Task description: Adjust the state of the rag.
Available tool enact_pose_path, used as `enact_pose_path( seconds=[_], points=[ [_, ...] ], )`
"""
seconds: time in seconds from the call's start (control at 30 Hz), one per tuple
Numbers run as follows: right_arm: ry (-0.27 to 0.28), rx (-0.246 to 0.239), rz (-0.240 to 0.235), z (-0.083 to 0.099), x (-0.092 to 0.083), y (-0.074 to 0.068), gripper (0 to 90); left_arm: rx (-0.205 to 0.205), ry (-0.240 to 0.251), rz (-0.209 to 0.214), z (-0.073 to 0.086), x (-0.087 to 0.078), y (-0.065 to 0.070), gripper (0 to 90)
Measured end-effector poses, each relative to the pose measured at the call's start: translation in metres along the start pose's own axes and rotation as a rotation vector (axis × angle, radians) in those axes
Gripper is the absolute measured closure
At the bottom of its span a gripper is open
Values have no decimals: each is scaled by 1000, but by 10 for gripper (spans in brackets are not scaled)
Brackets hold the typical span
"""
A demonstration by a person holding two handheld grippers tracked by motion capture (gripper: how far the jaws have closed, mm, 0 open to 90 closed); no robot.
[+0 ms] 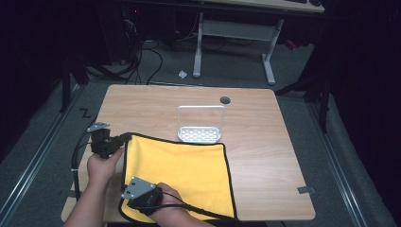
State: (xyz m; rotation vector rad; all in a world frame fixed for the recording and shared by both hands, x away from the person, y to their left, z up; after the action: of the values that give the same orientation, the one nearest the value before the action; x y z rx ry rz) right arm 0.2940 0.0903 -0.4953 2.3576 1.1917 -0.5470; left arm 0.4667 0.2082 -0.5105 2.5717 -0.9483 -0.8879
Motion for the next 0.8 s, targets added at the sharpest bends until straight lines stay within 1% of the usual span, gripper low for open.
enact_pose_path(
  seconds=[0.1,0.17,0.3,0.43,0.5,0.6,0.67,0.77,0.8],
  points=[
    [1,2,-10,0,4,-2,848,6,-2,-7,-1,-4,-2,869],
    [-5,2,-8,1,5,-3,848,8,-2,-9,-2,-4,-1,869],
    [4,6,4,1,0,1,849,17,5,2,-3,3,7,868],
    [17,22,25,5,-13,9,848,32,7,28,-6,16,23,868],
    [23,38,41,11,-22,16,848,39,6,26,-7,24,31,867],
    [26,64,65,22,-34,29,847,38,11,31,-7,37,43,865],
    [29,87,87,32,-45,39,847,43,4,37,-6,47,52,865],
    [27,99,116,45,-60,51,846,58,-16,45,-4,63,68,864],
    [26,110,125,50,-65,55,846,61,-13,48,-4,68,73,864]
  ],
)
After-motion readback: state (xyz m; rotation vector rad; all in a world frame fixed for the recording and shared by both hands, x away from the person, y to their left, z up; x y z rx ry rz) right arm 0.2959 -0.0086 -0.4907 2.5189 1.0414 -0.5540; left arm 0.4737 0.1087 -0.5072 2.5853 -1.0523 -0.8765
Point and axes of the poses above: each handheld gripper's, and its own axes: x roughly forward along the jaws, z roughly out of its underside, y roughly to its right, the point moved 6 cm from there along x, roughly forward along the jaws, and after that the axes turned 8 degrees about z, right-handed, at the moved point
